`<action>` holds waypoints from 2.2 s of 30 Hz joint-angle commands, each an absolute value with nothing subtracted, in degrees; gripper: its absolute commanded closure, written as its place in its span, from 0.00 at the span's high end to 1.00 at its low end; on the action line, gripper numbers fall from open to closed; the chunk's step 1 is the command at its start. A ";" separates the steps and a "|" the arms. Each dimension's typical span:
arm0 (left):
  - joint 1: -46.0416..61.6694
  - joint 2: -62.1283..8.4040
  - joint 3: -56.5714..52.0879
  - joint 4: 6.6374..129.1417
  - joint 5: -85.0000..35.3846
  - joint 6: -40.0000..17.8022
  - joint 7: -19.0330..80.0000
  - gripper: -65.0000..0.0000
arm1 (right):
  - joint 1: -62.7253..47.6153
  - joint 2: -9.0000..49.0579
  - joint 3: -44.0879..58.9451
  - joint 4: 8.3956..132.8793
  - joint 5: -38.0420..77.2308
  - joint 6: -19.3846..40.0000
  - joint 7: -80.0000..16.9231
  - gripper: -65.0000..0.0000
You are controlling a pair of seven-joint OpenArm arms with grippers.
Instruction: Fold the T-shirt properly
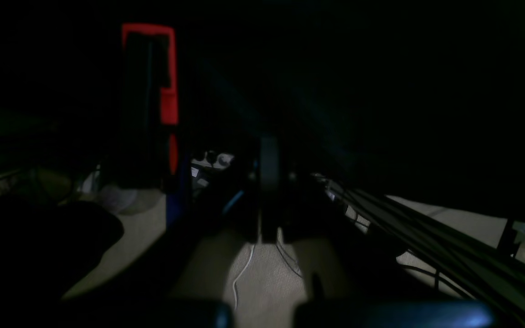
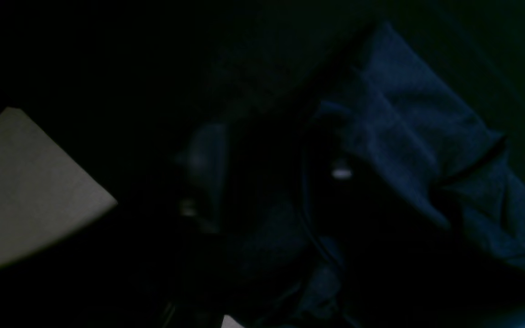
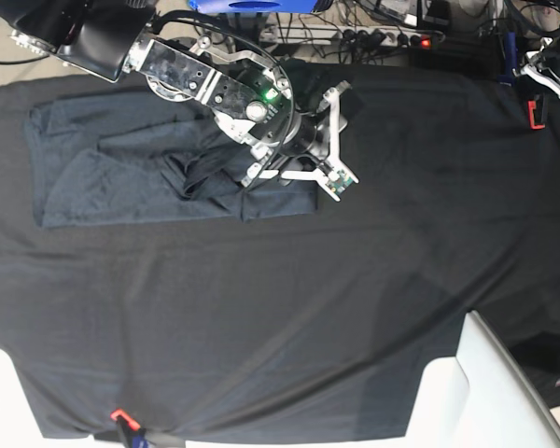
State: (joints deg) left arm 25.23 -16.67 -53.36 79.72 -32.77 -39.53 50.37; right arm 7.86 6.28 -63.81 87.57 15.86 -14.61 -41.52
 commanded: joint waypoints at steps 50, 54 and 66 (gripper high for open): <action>22.90 -17.89 -53.58 76.00 -33.36 -40.00 49.19 0.00 | -14.99 26.42 -35.03 108.18 15.69 -15.25 -40.48 0.00; 22.90 -17.89 -53.58 76.00 -33.36 -40.00 49.19 0.00 | -18.51 26.24 -30.99 108.18 15.87 -15.25 -40.48 0.00; 22.81 -17.89 -53.58 76.00 -33.36 -40.00 49.19 0.00 | -21.85 19.82 -17.45 106.33 15.78 -15.52 -44.88 0.00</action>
State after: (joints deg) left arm 22.70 -16.69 -53.19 75.24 -32.62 -39.51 49.93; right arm -22.15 19.25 -17.69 105.49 16.08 -15.46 -45.76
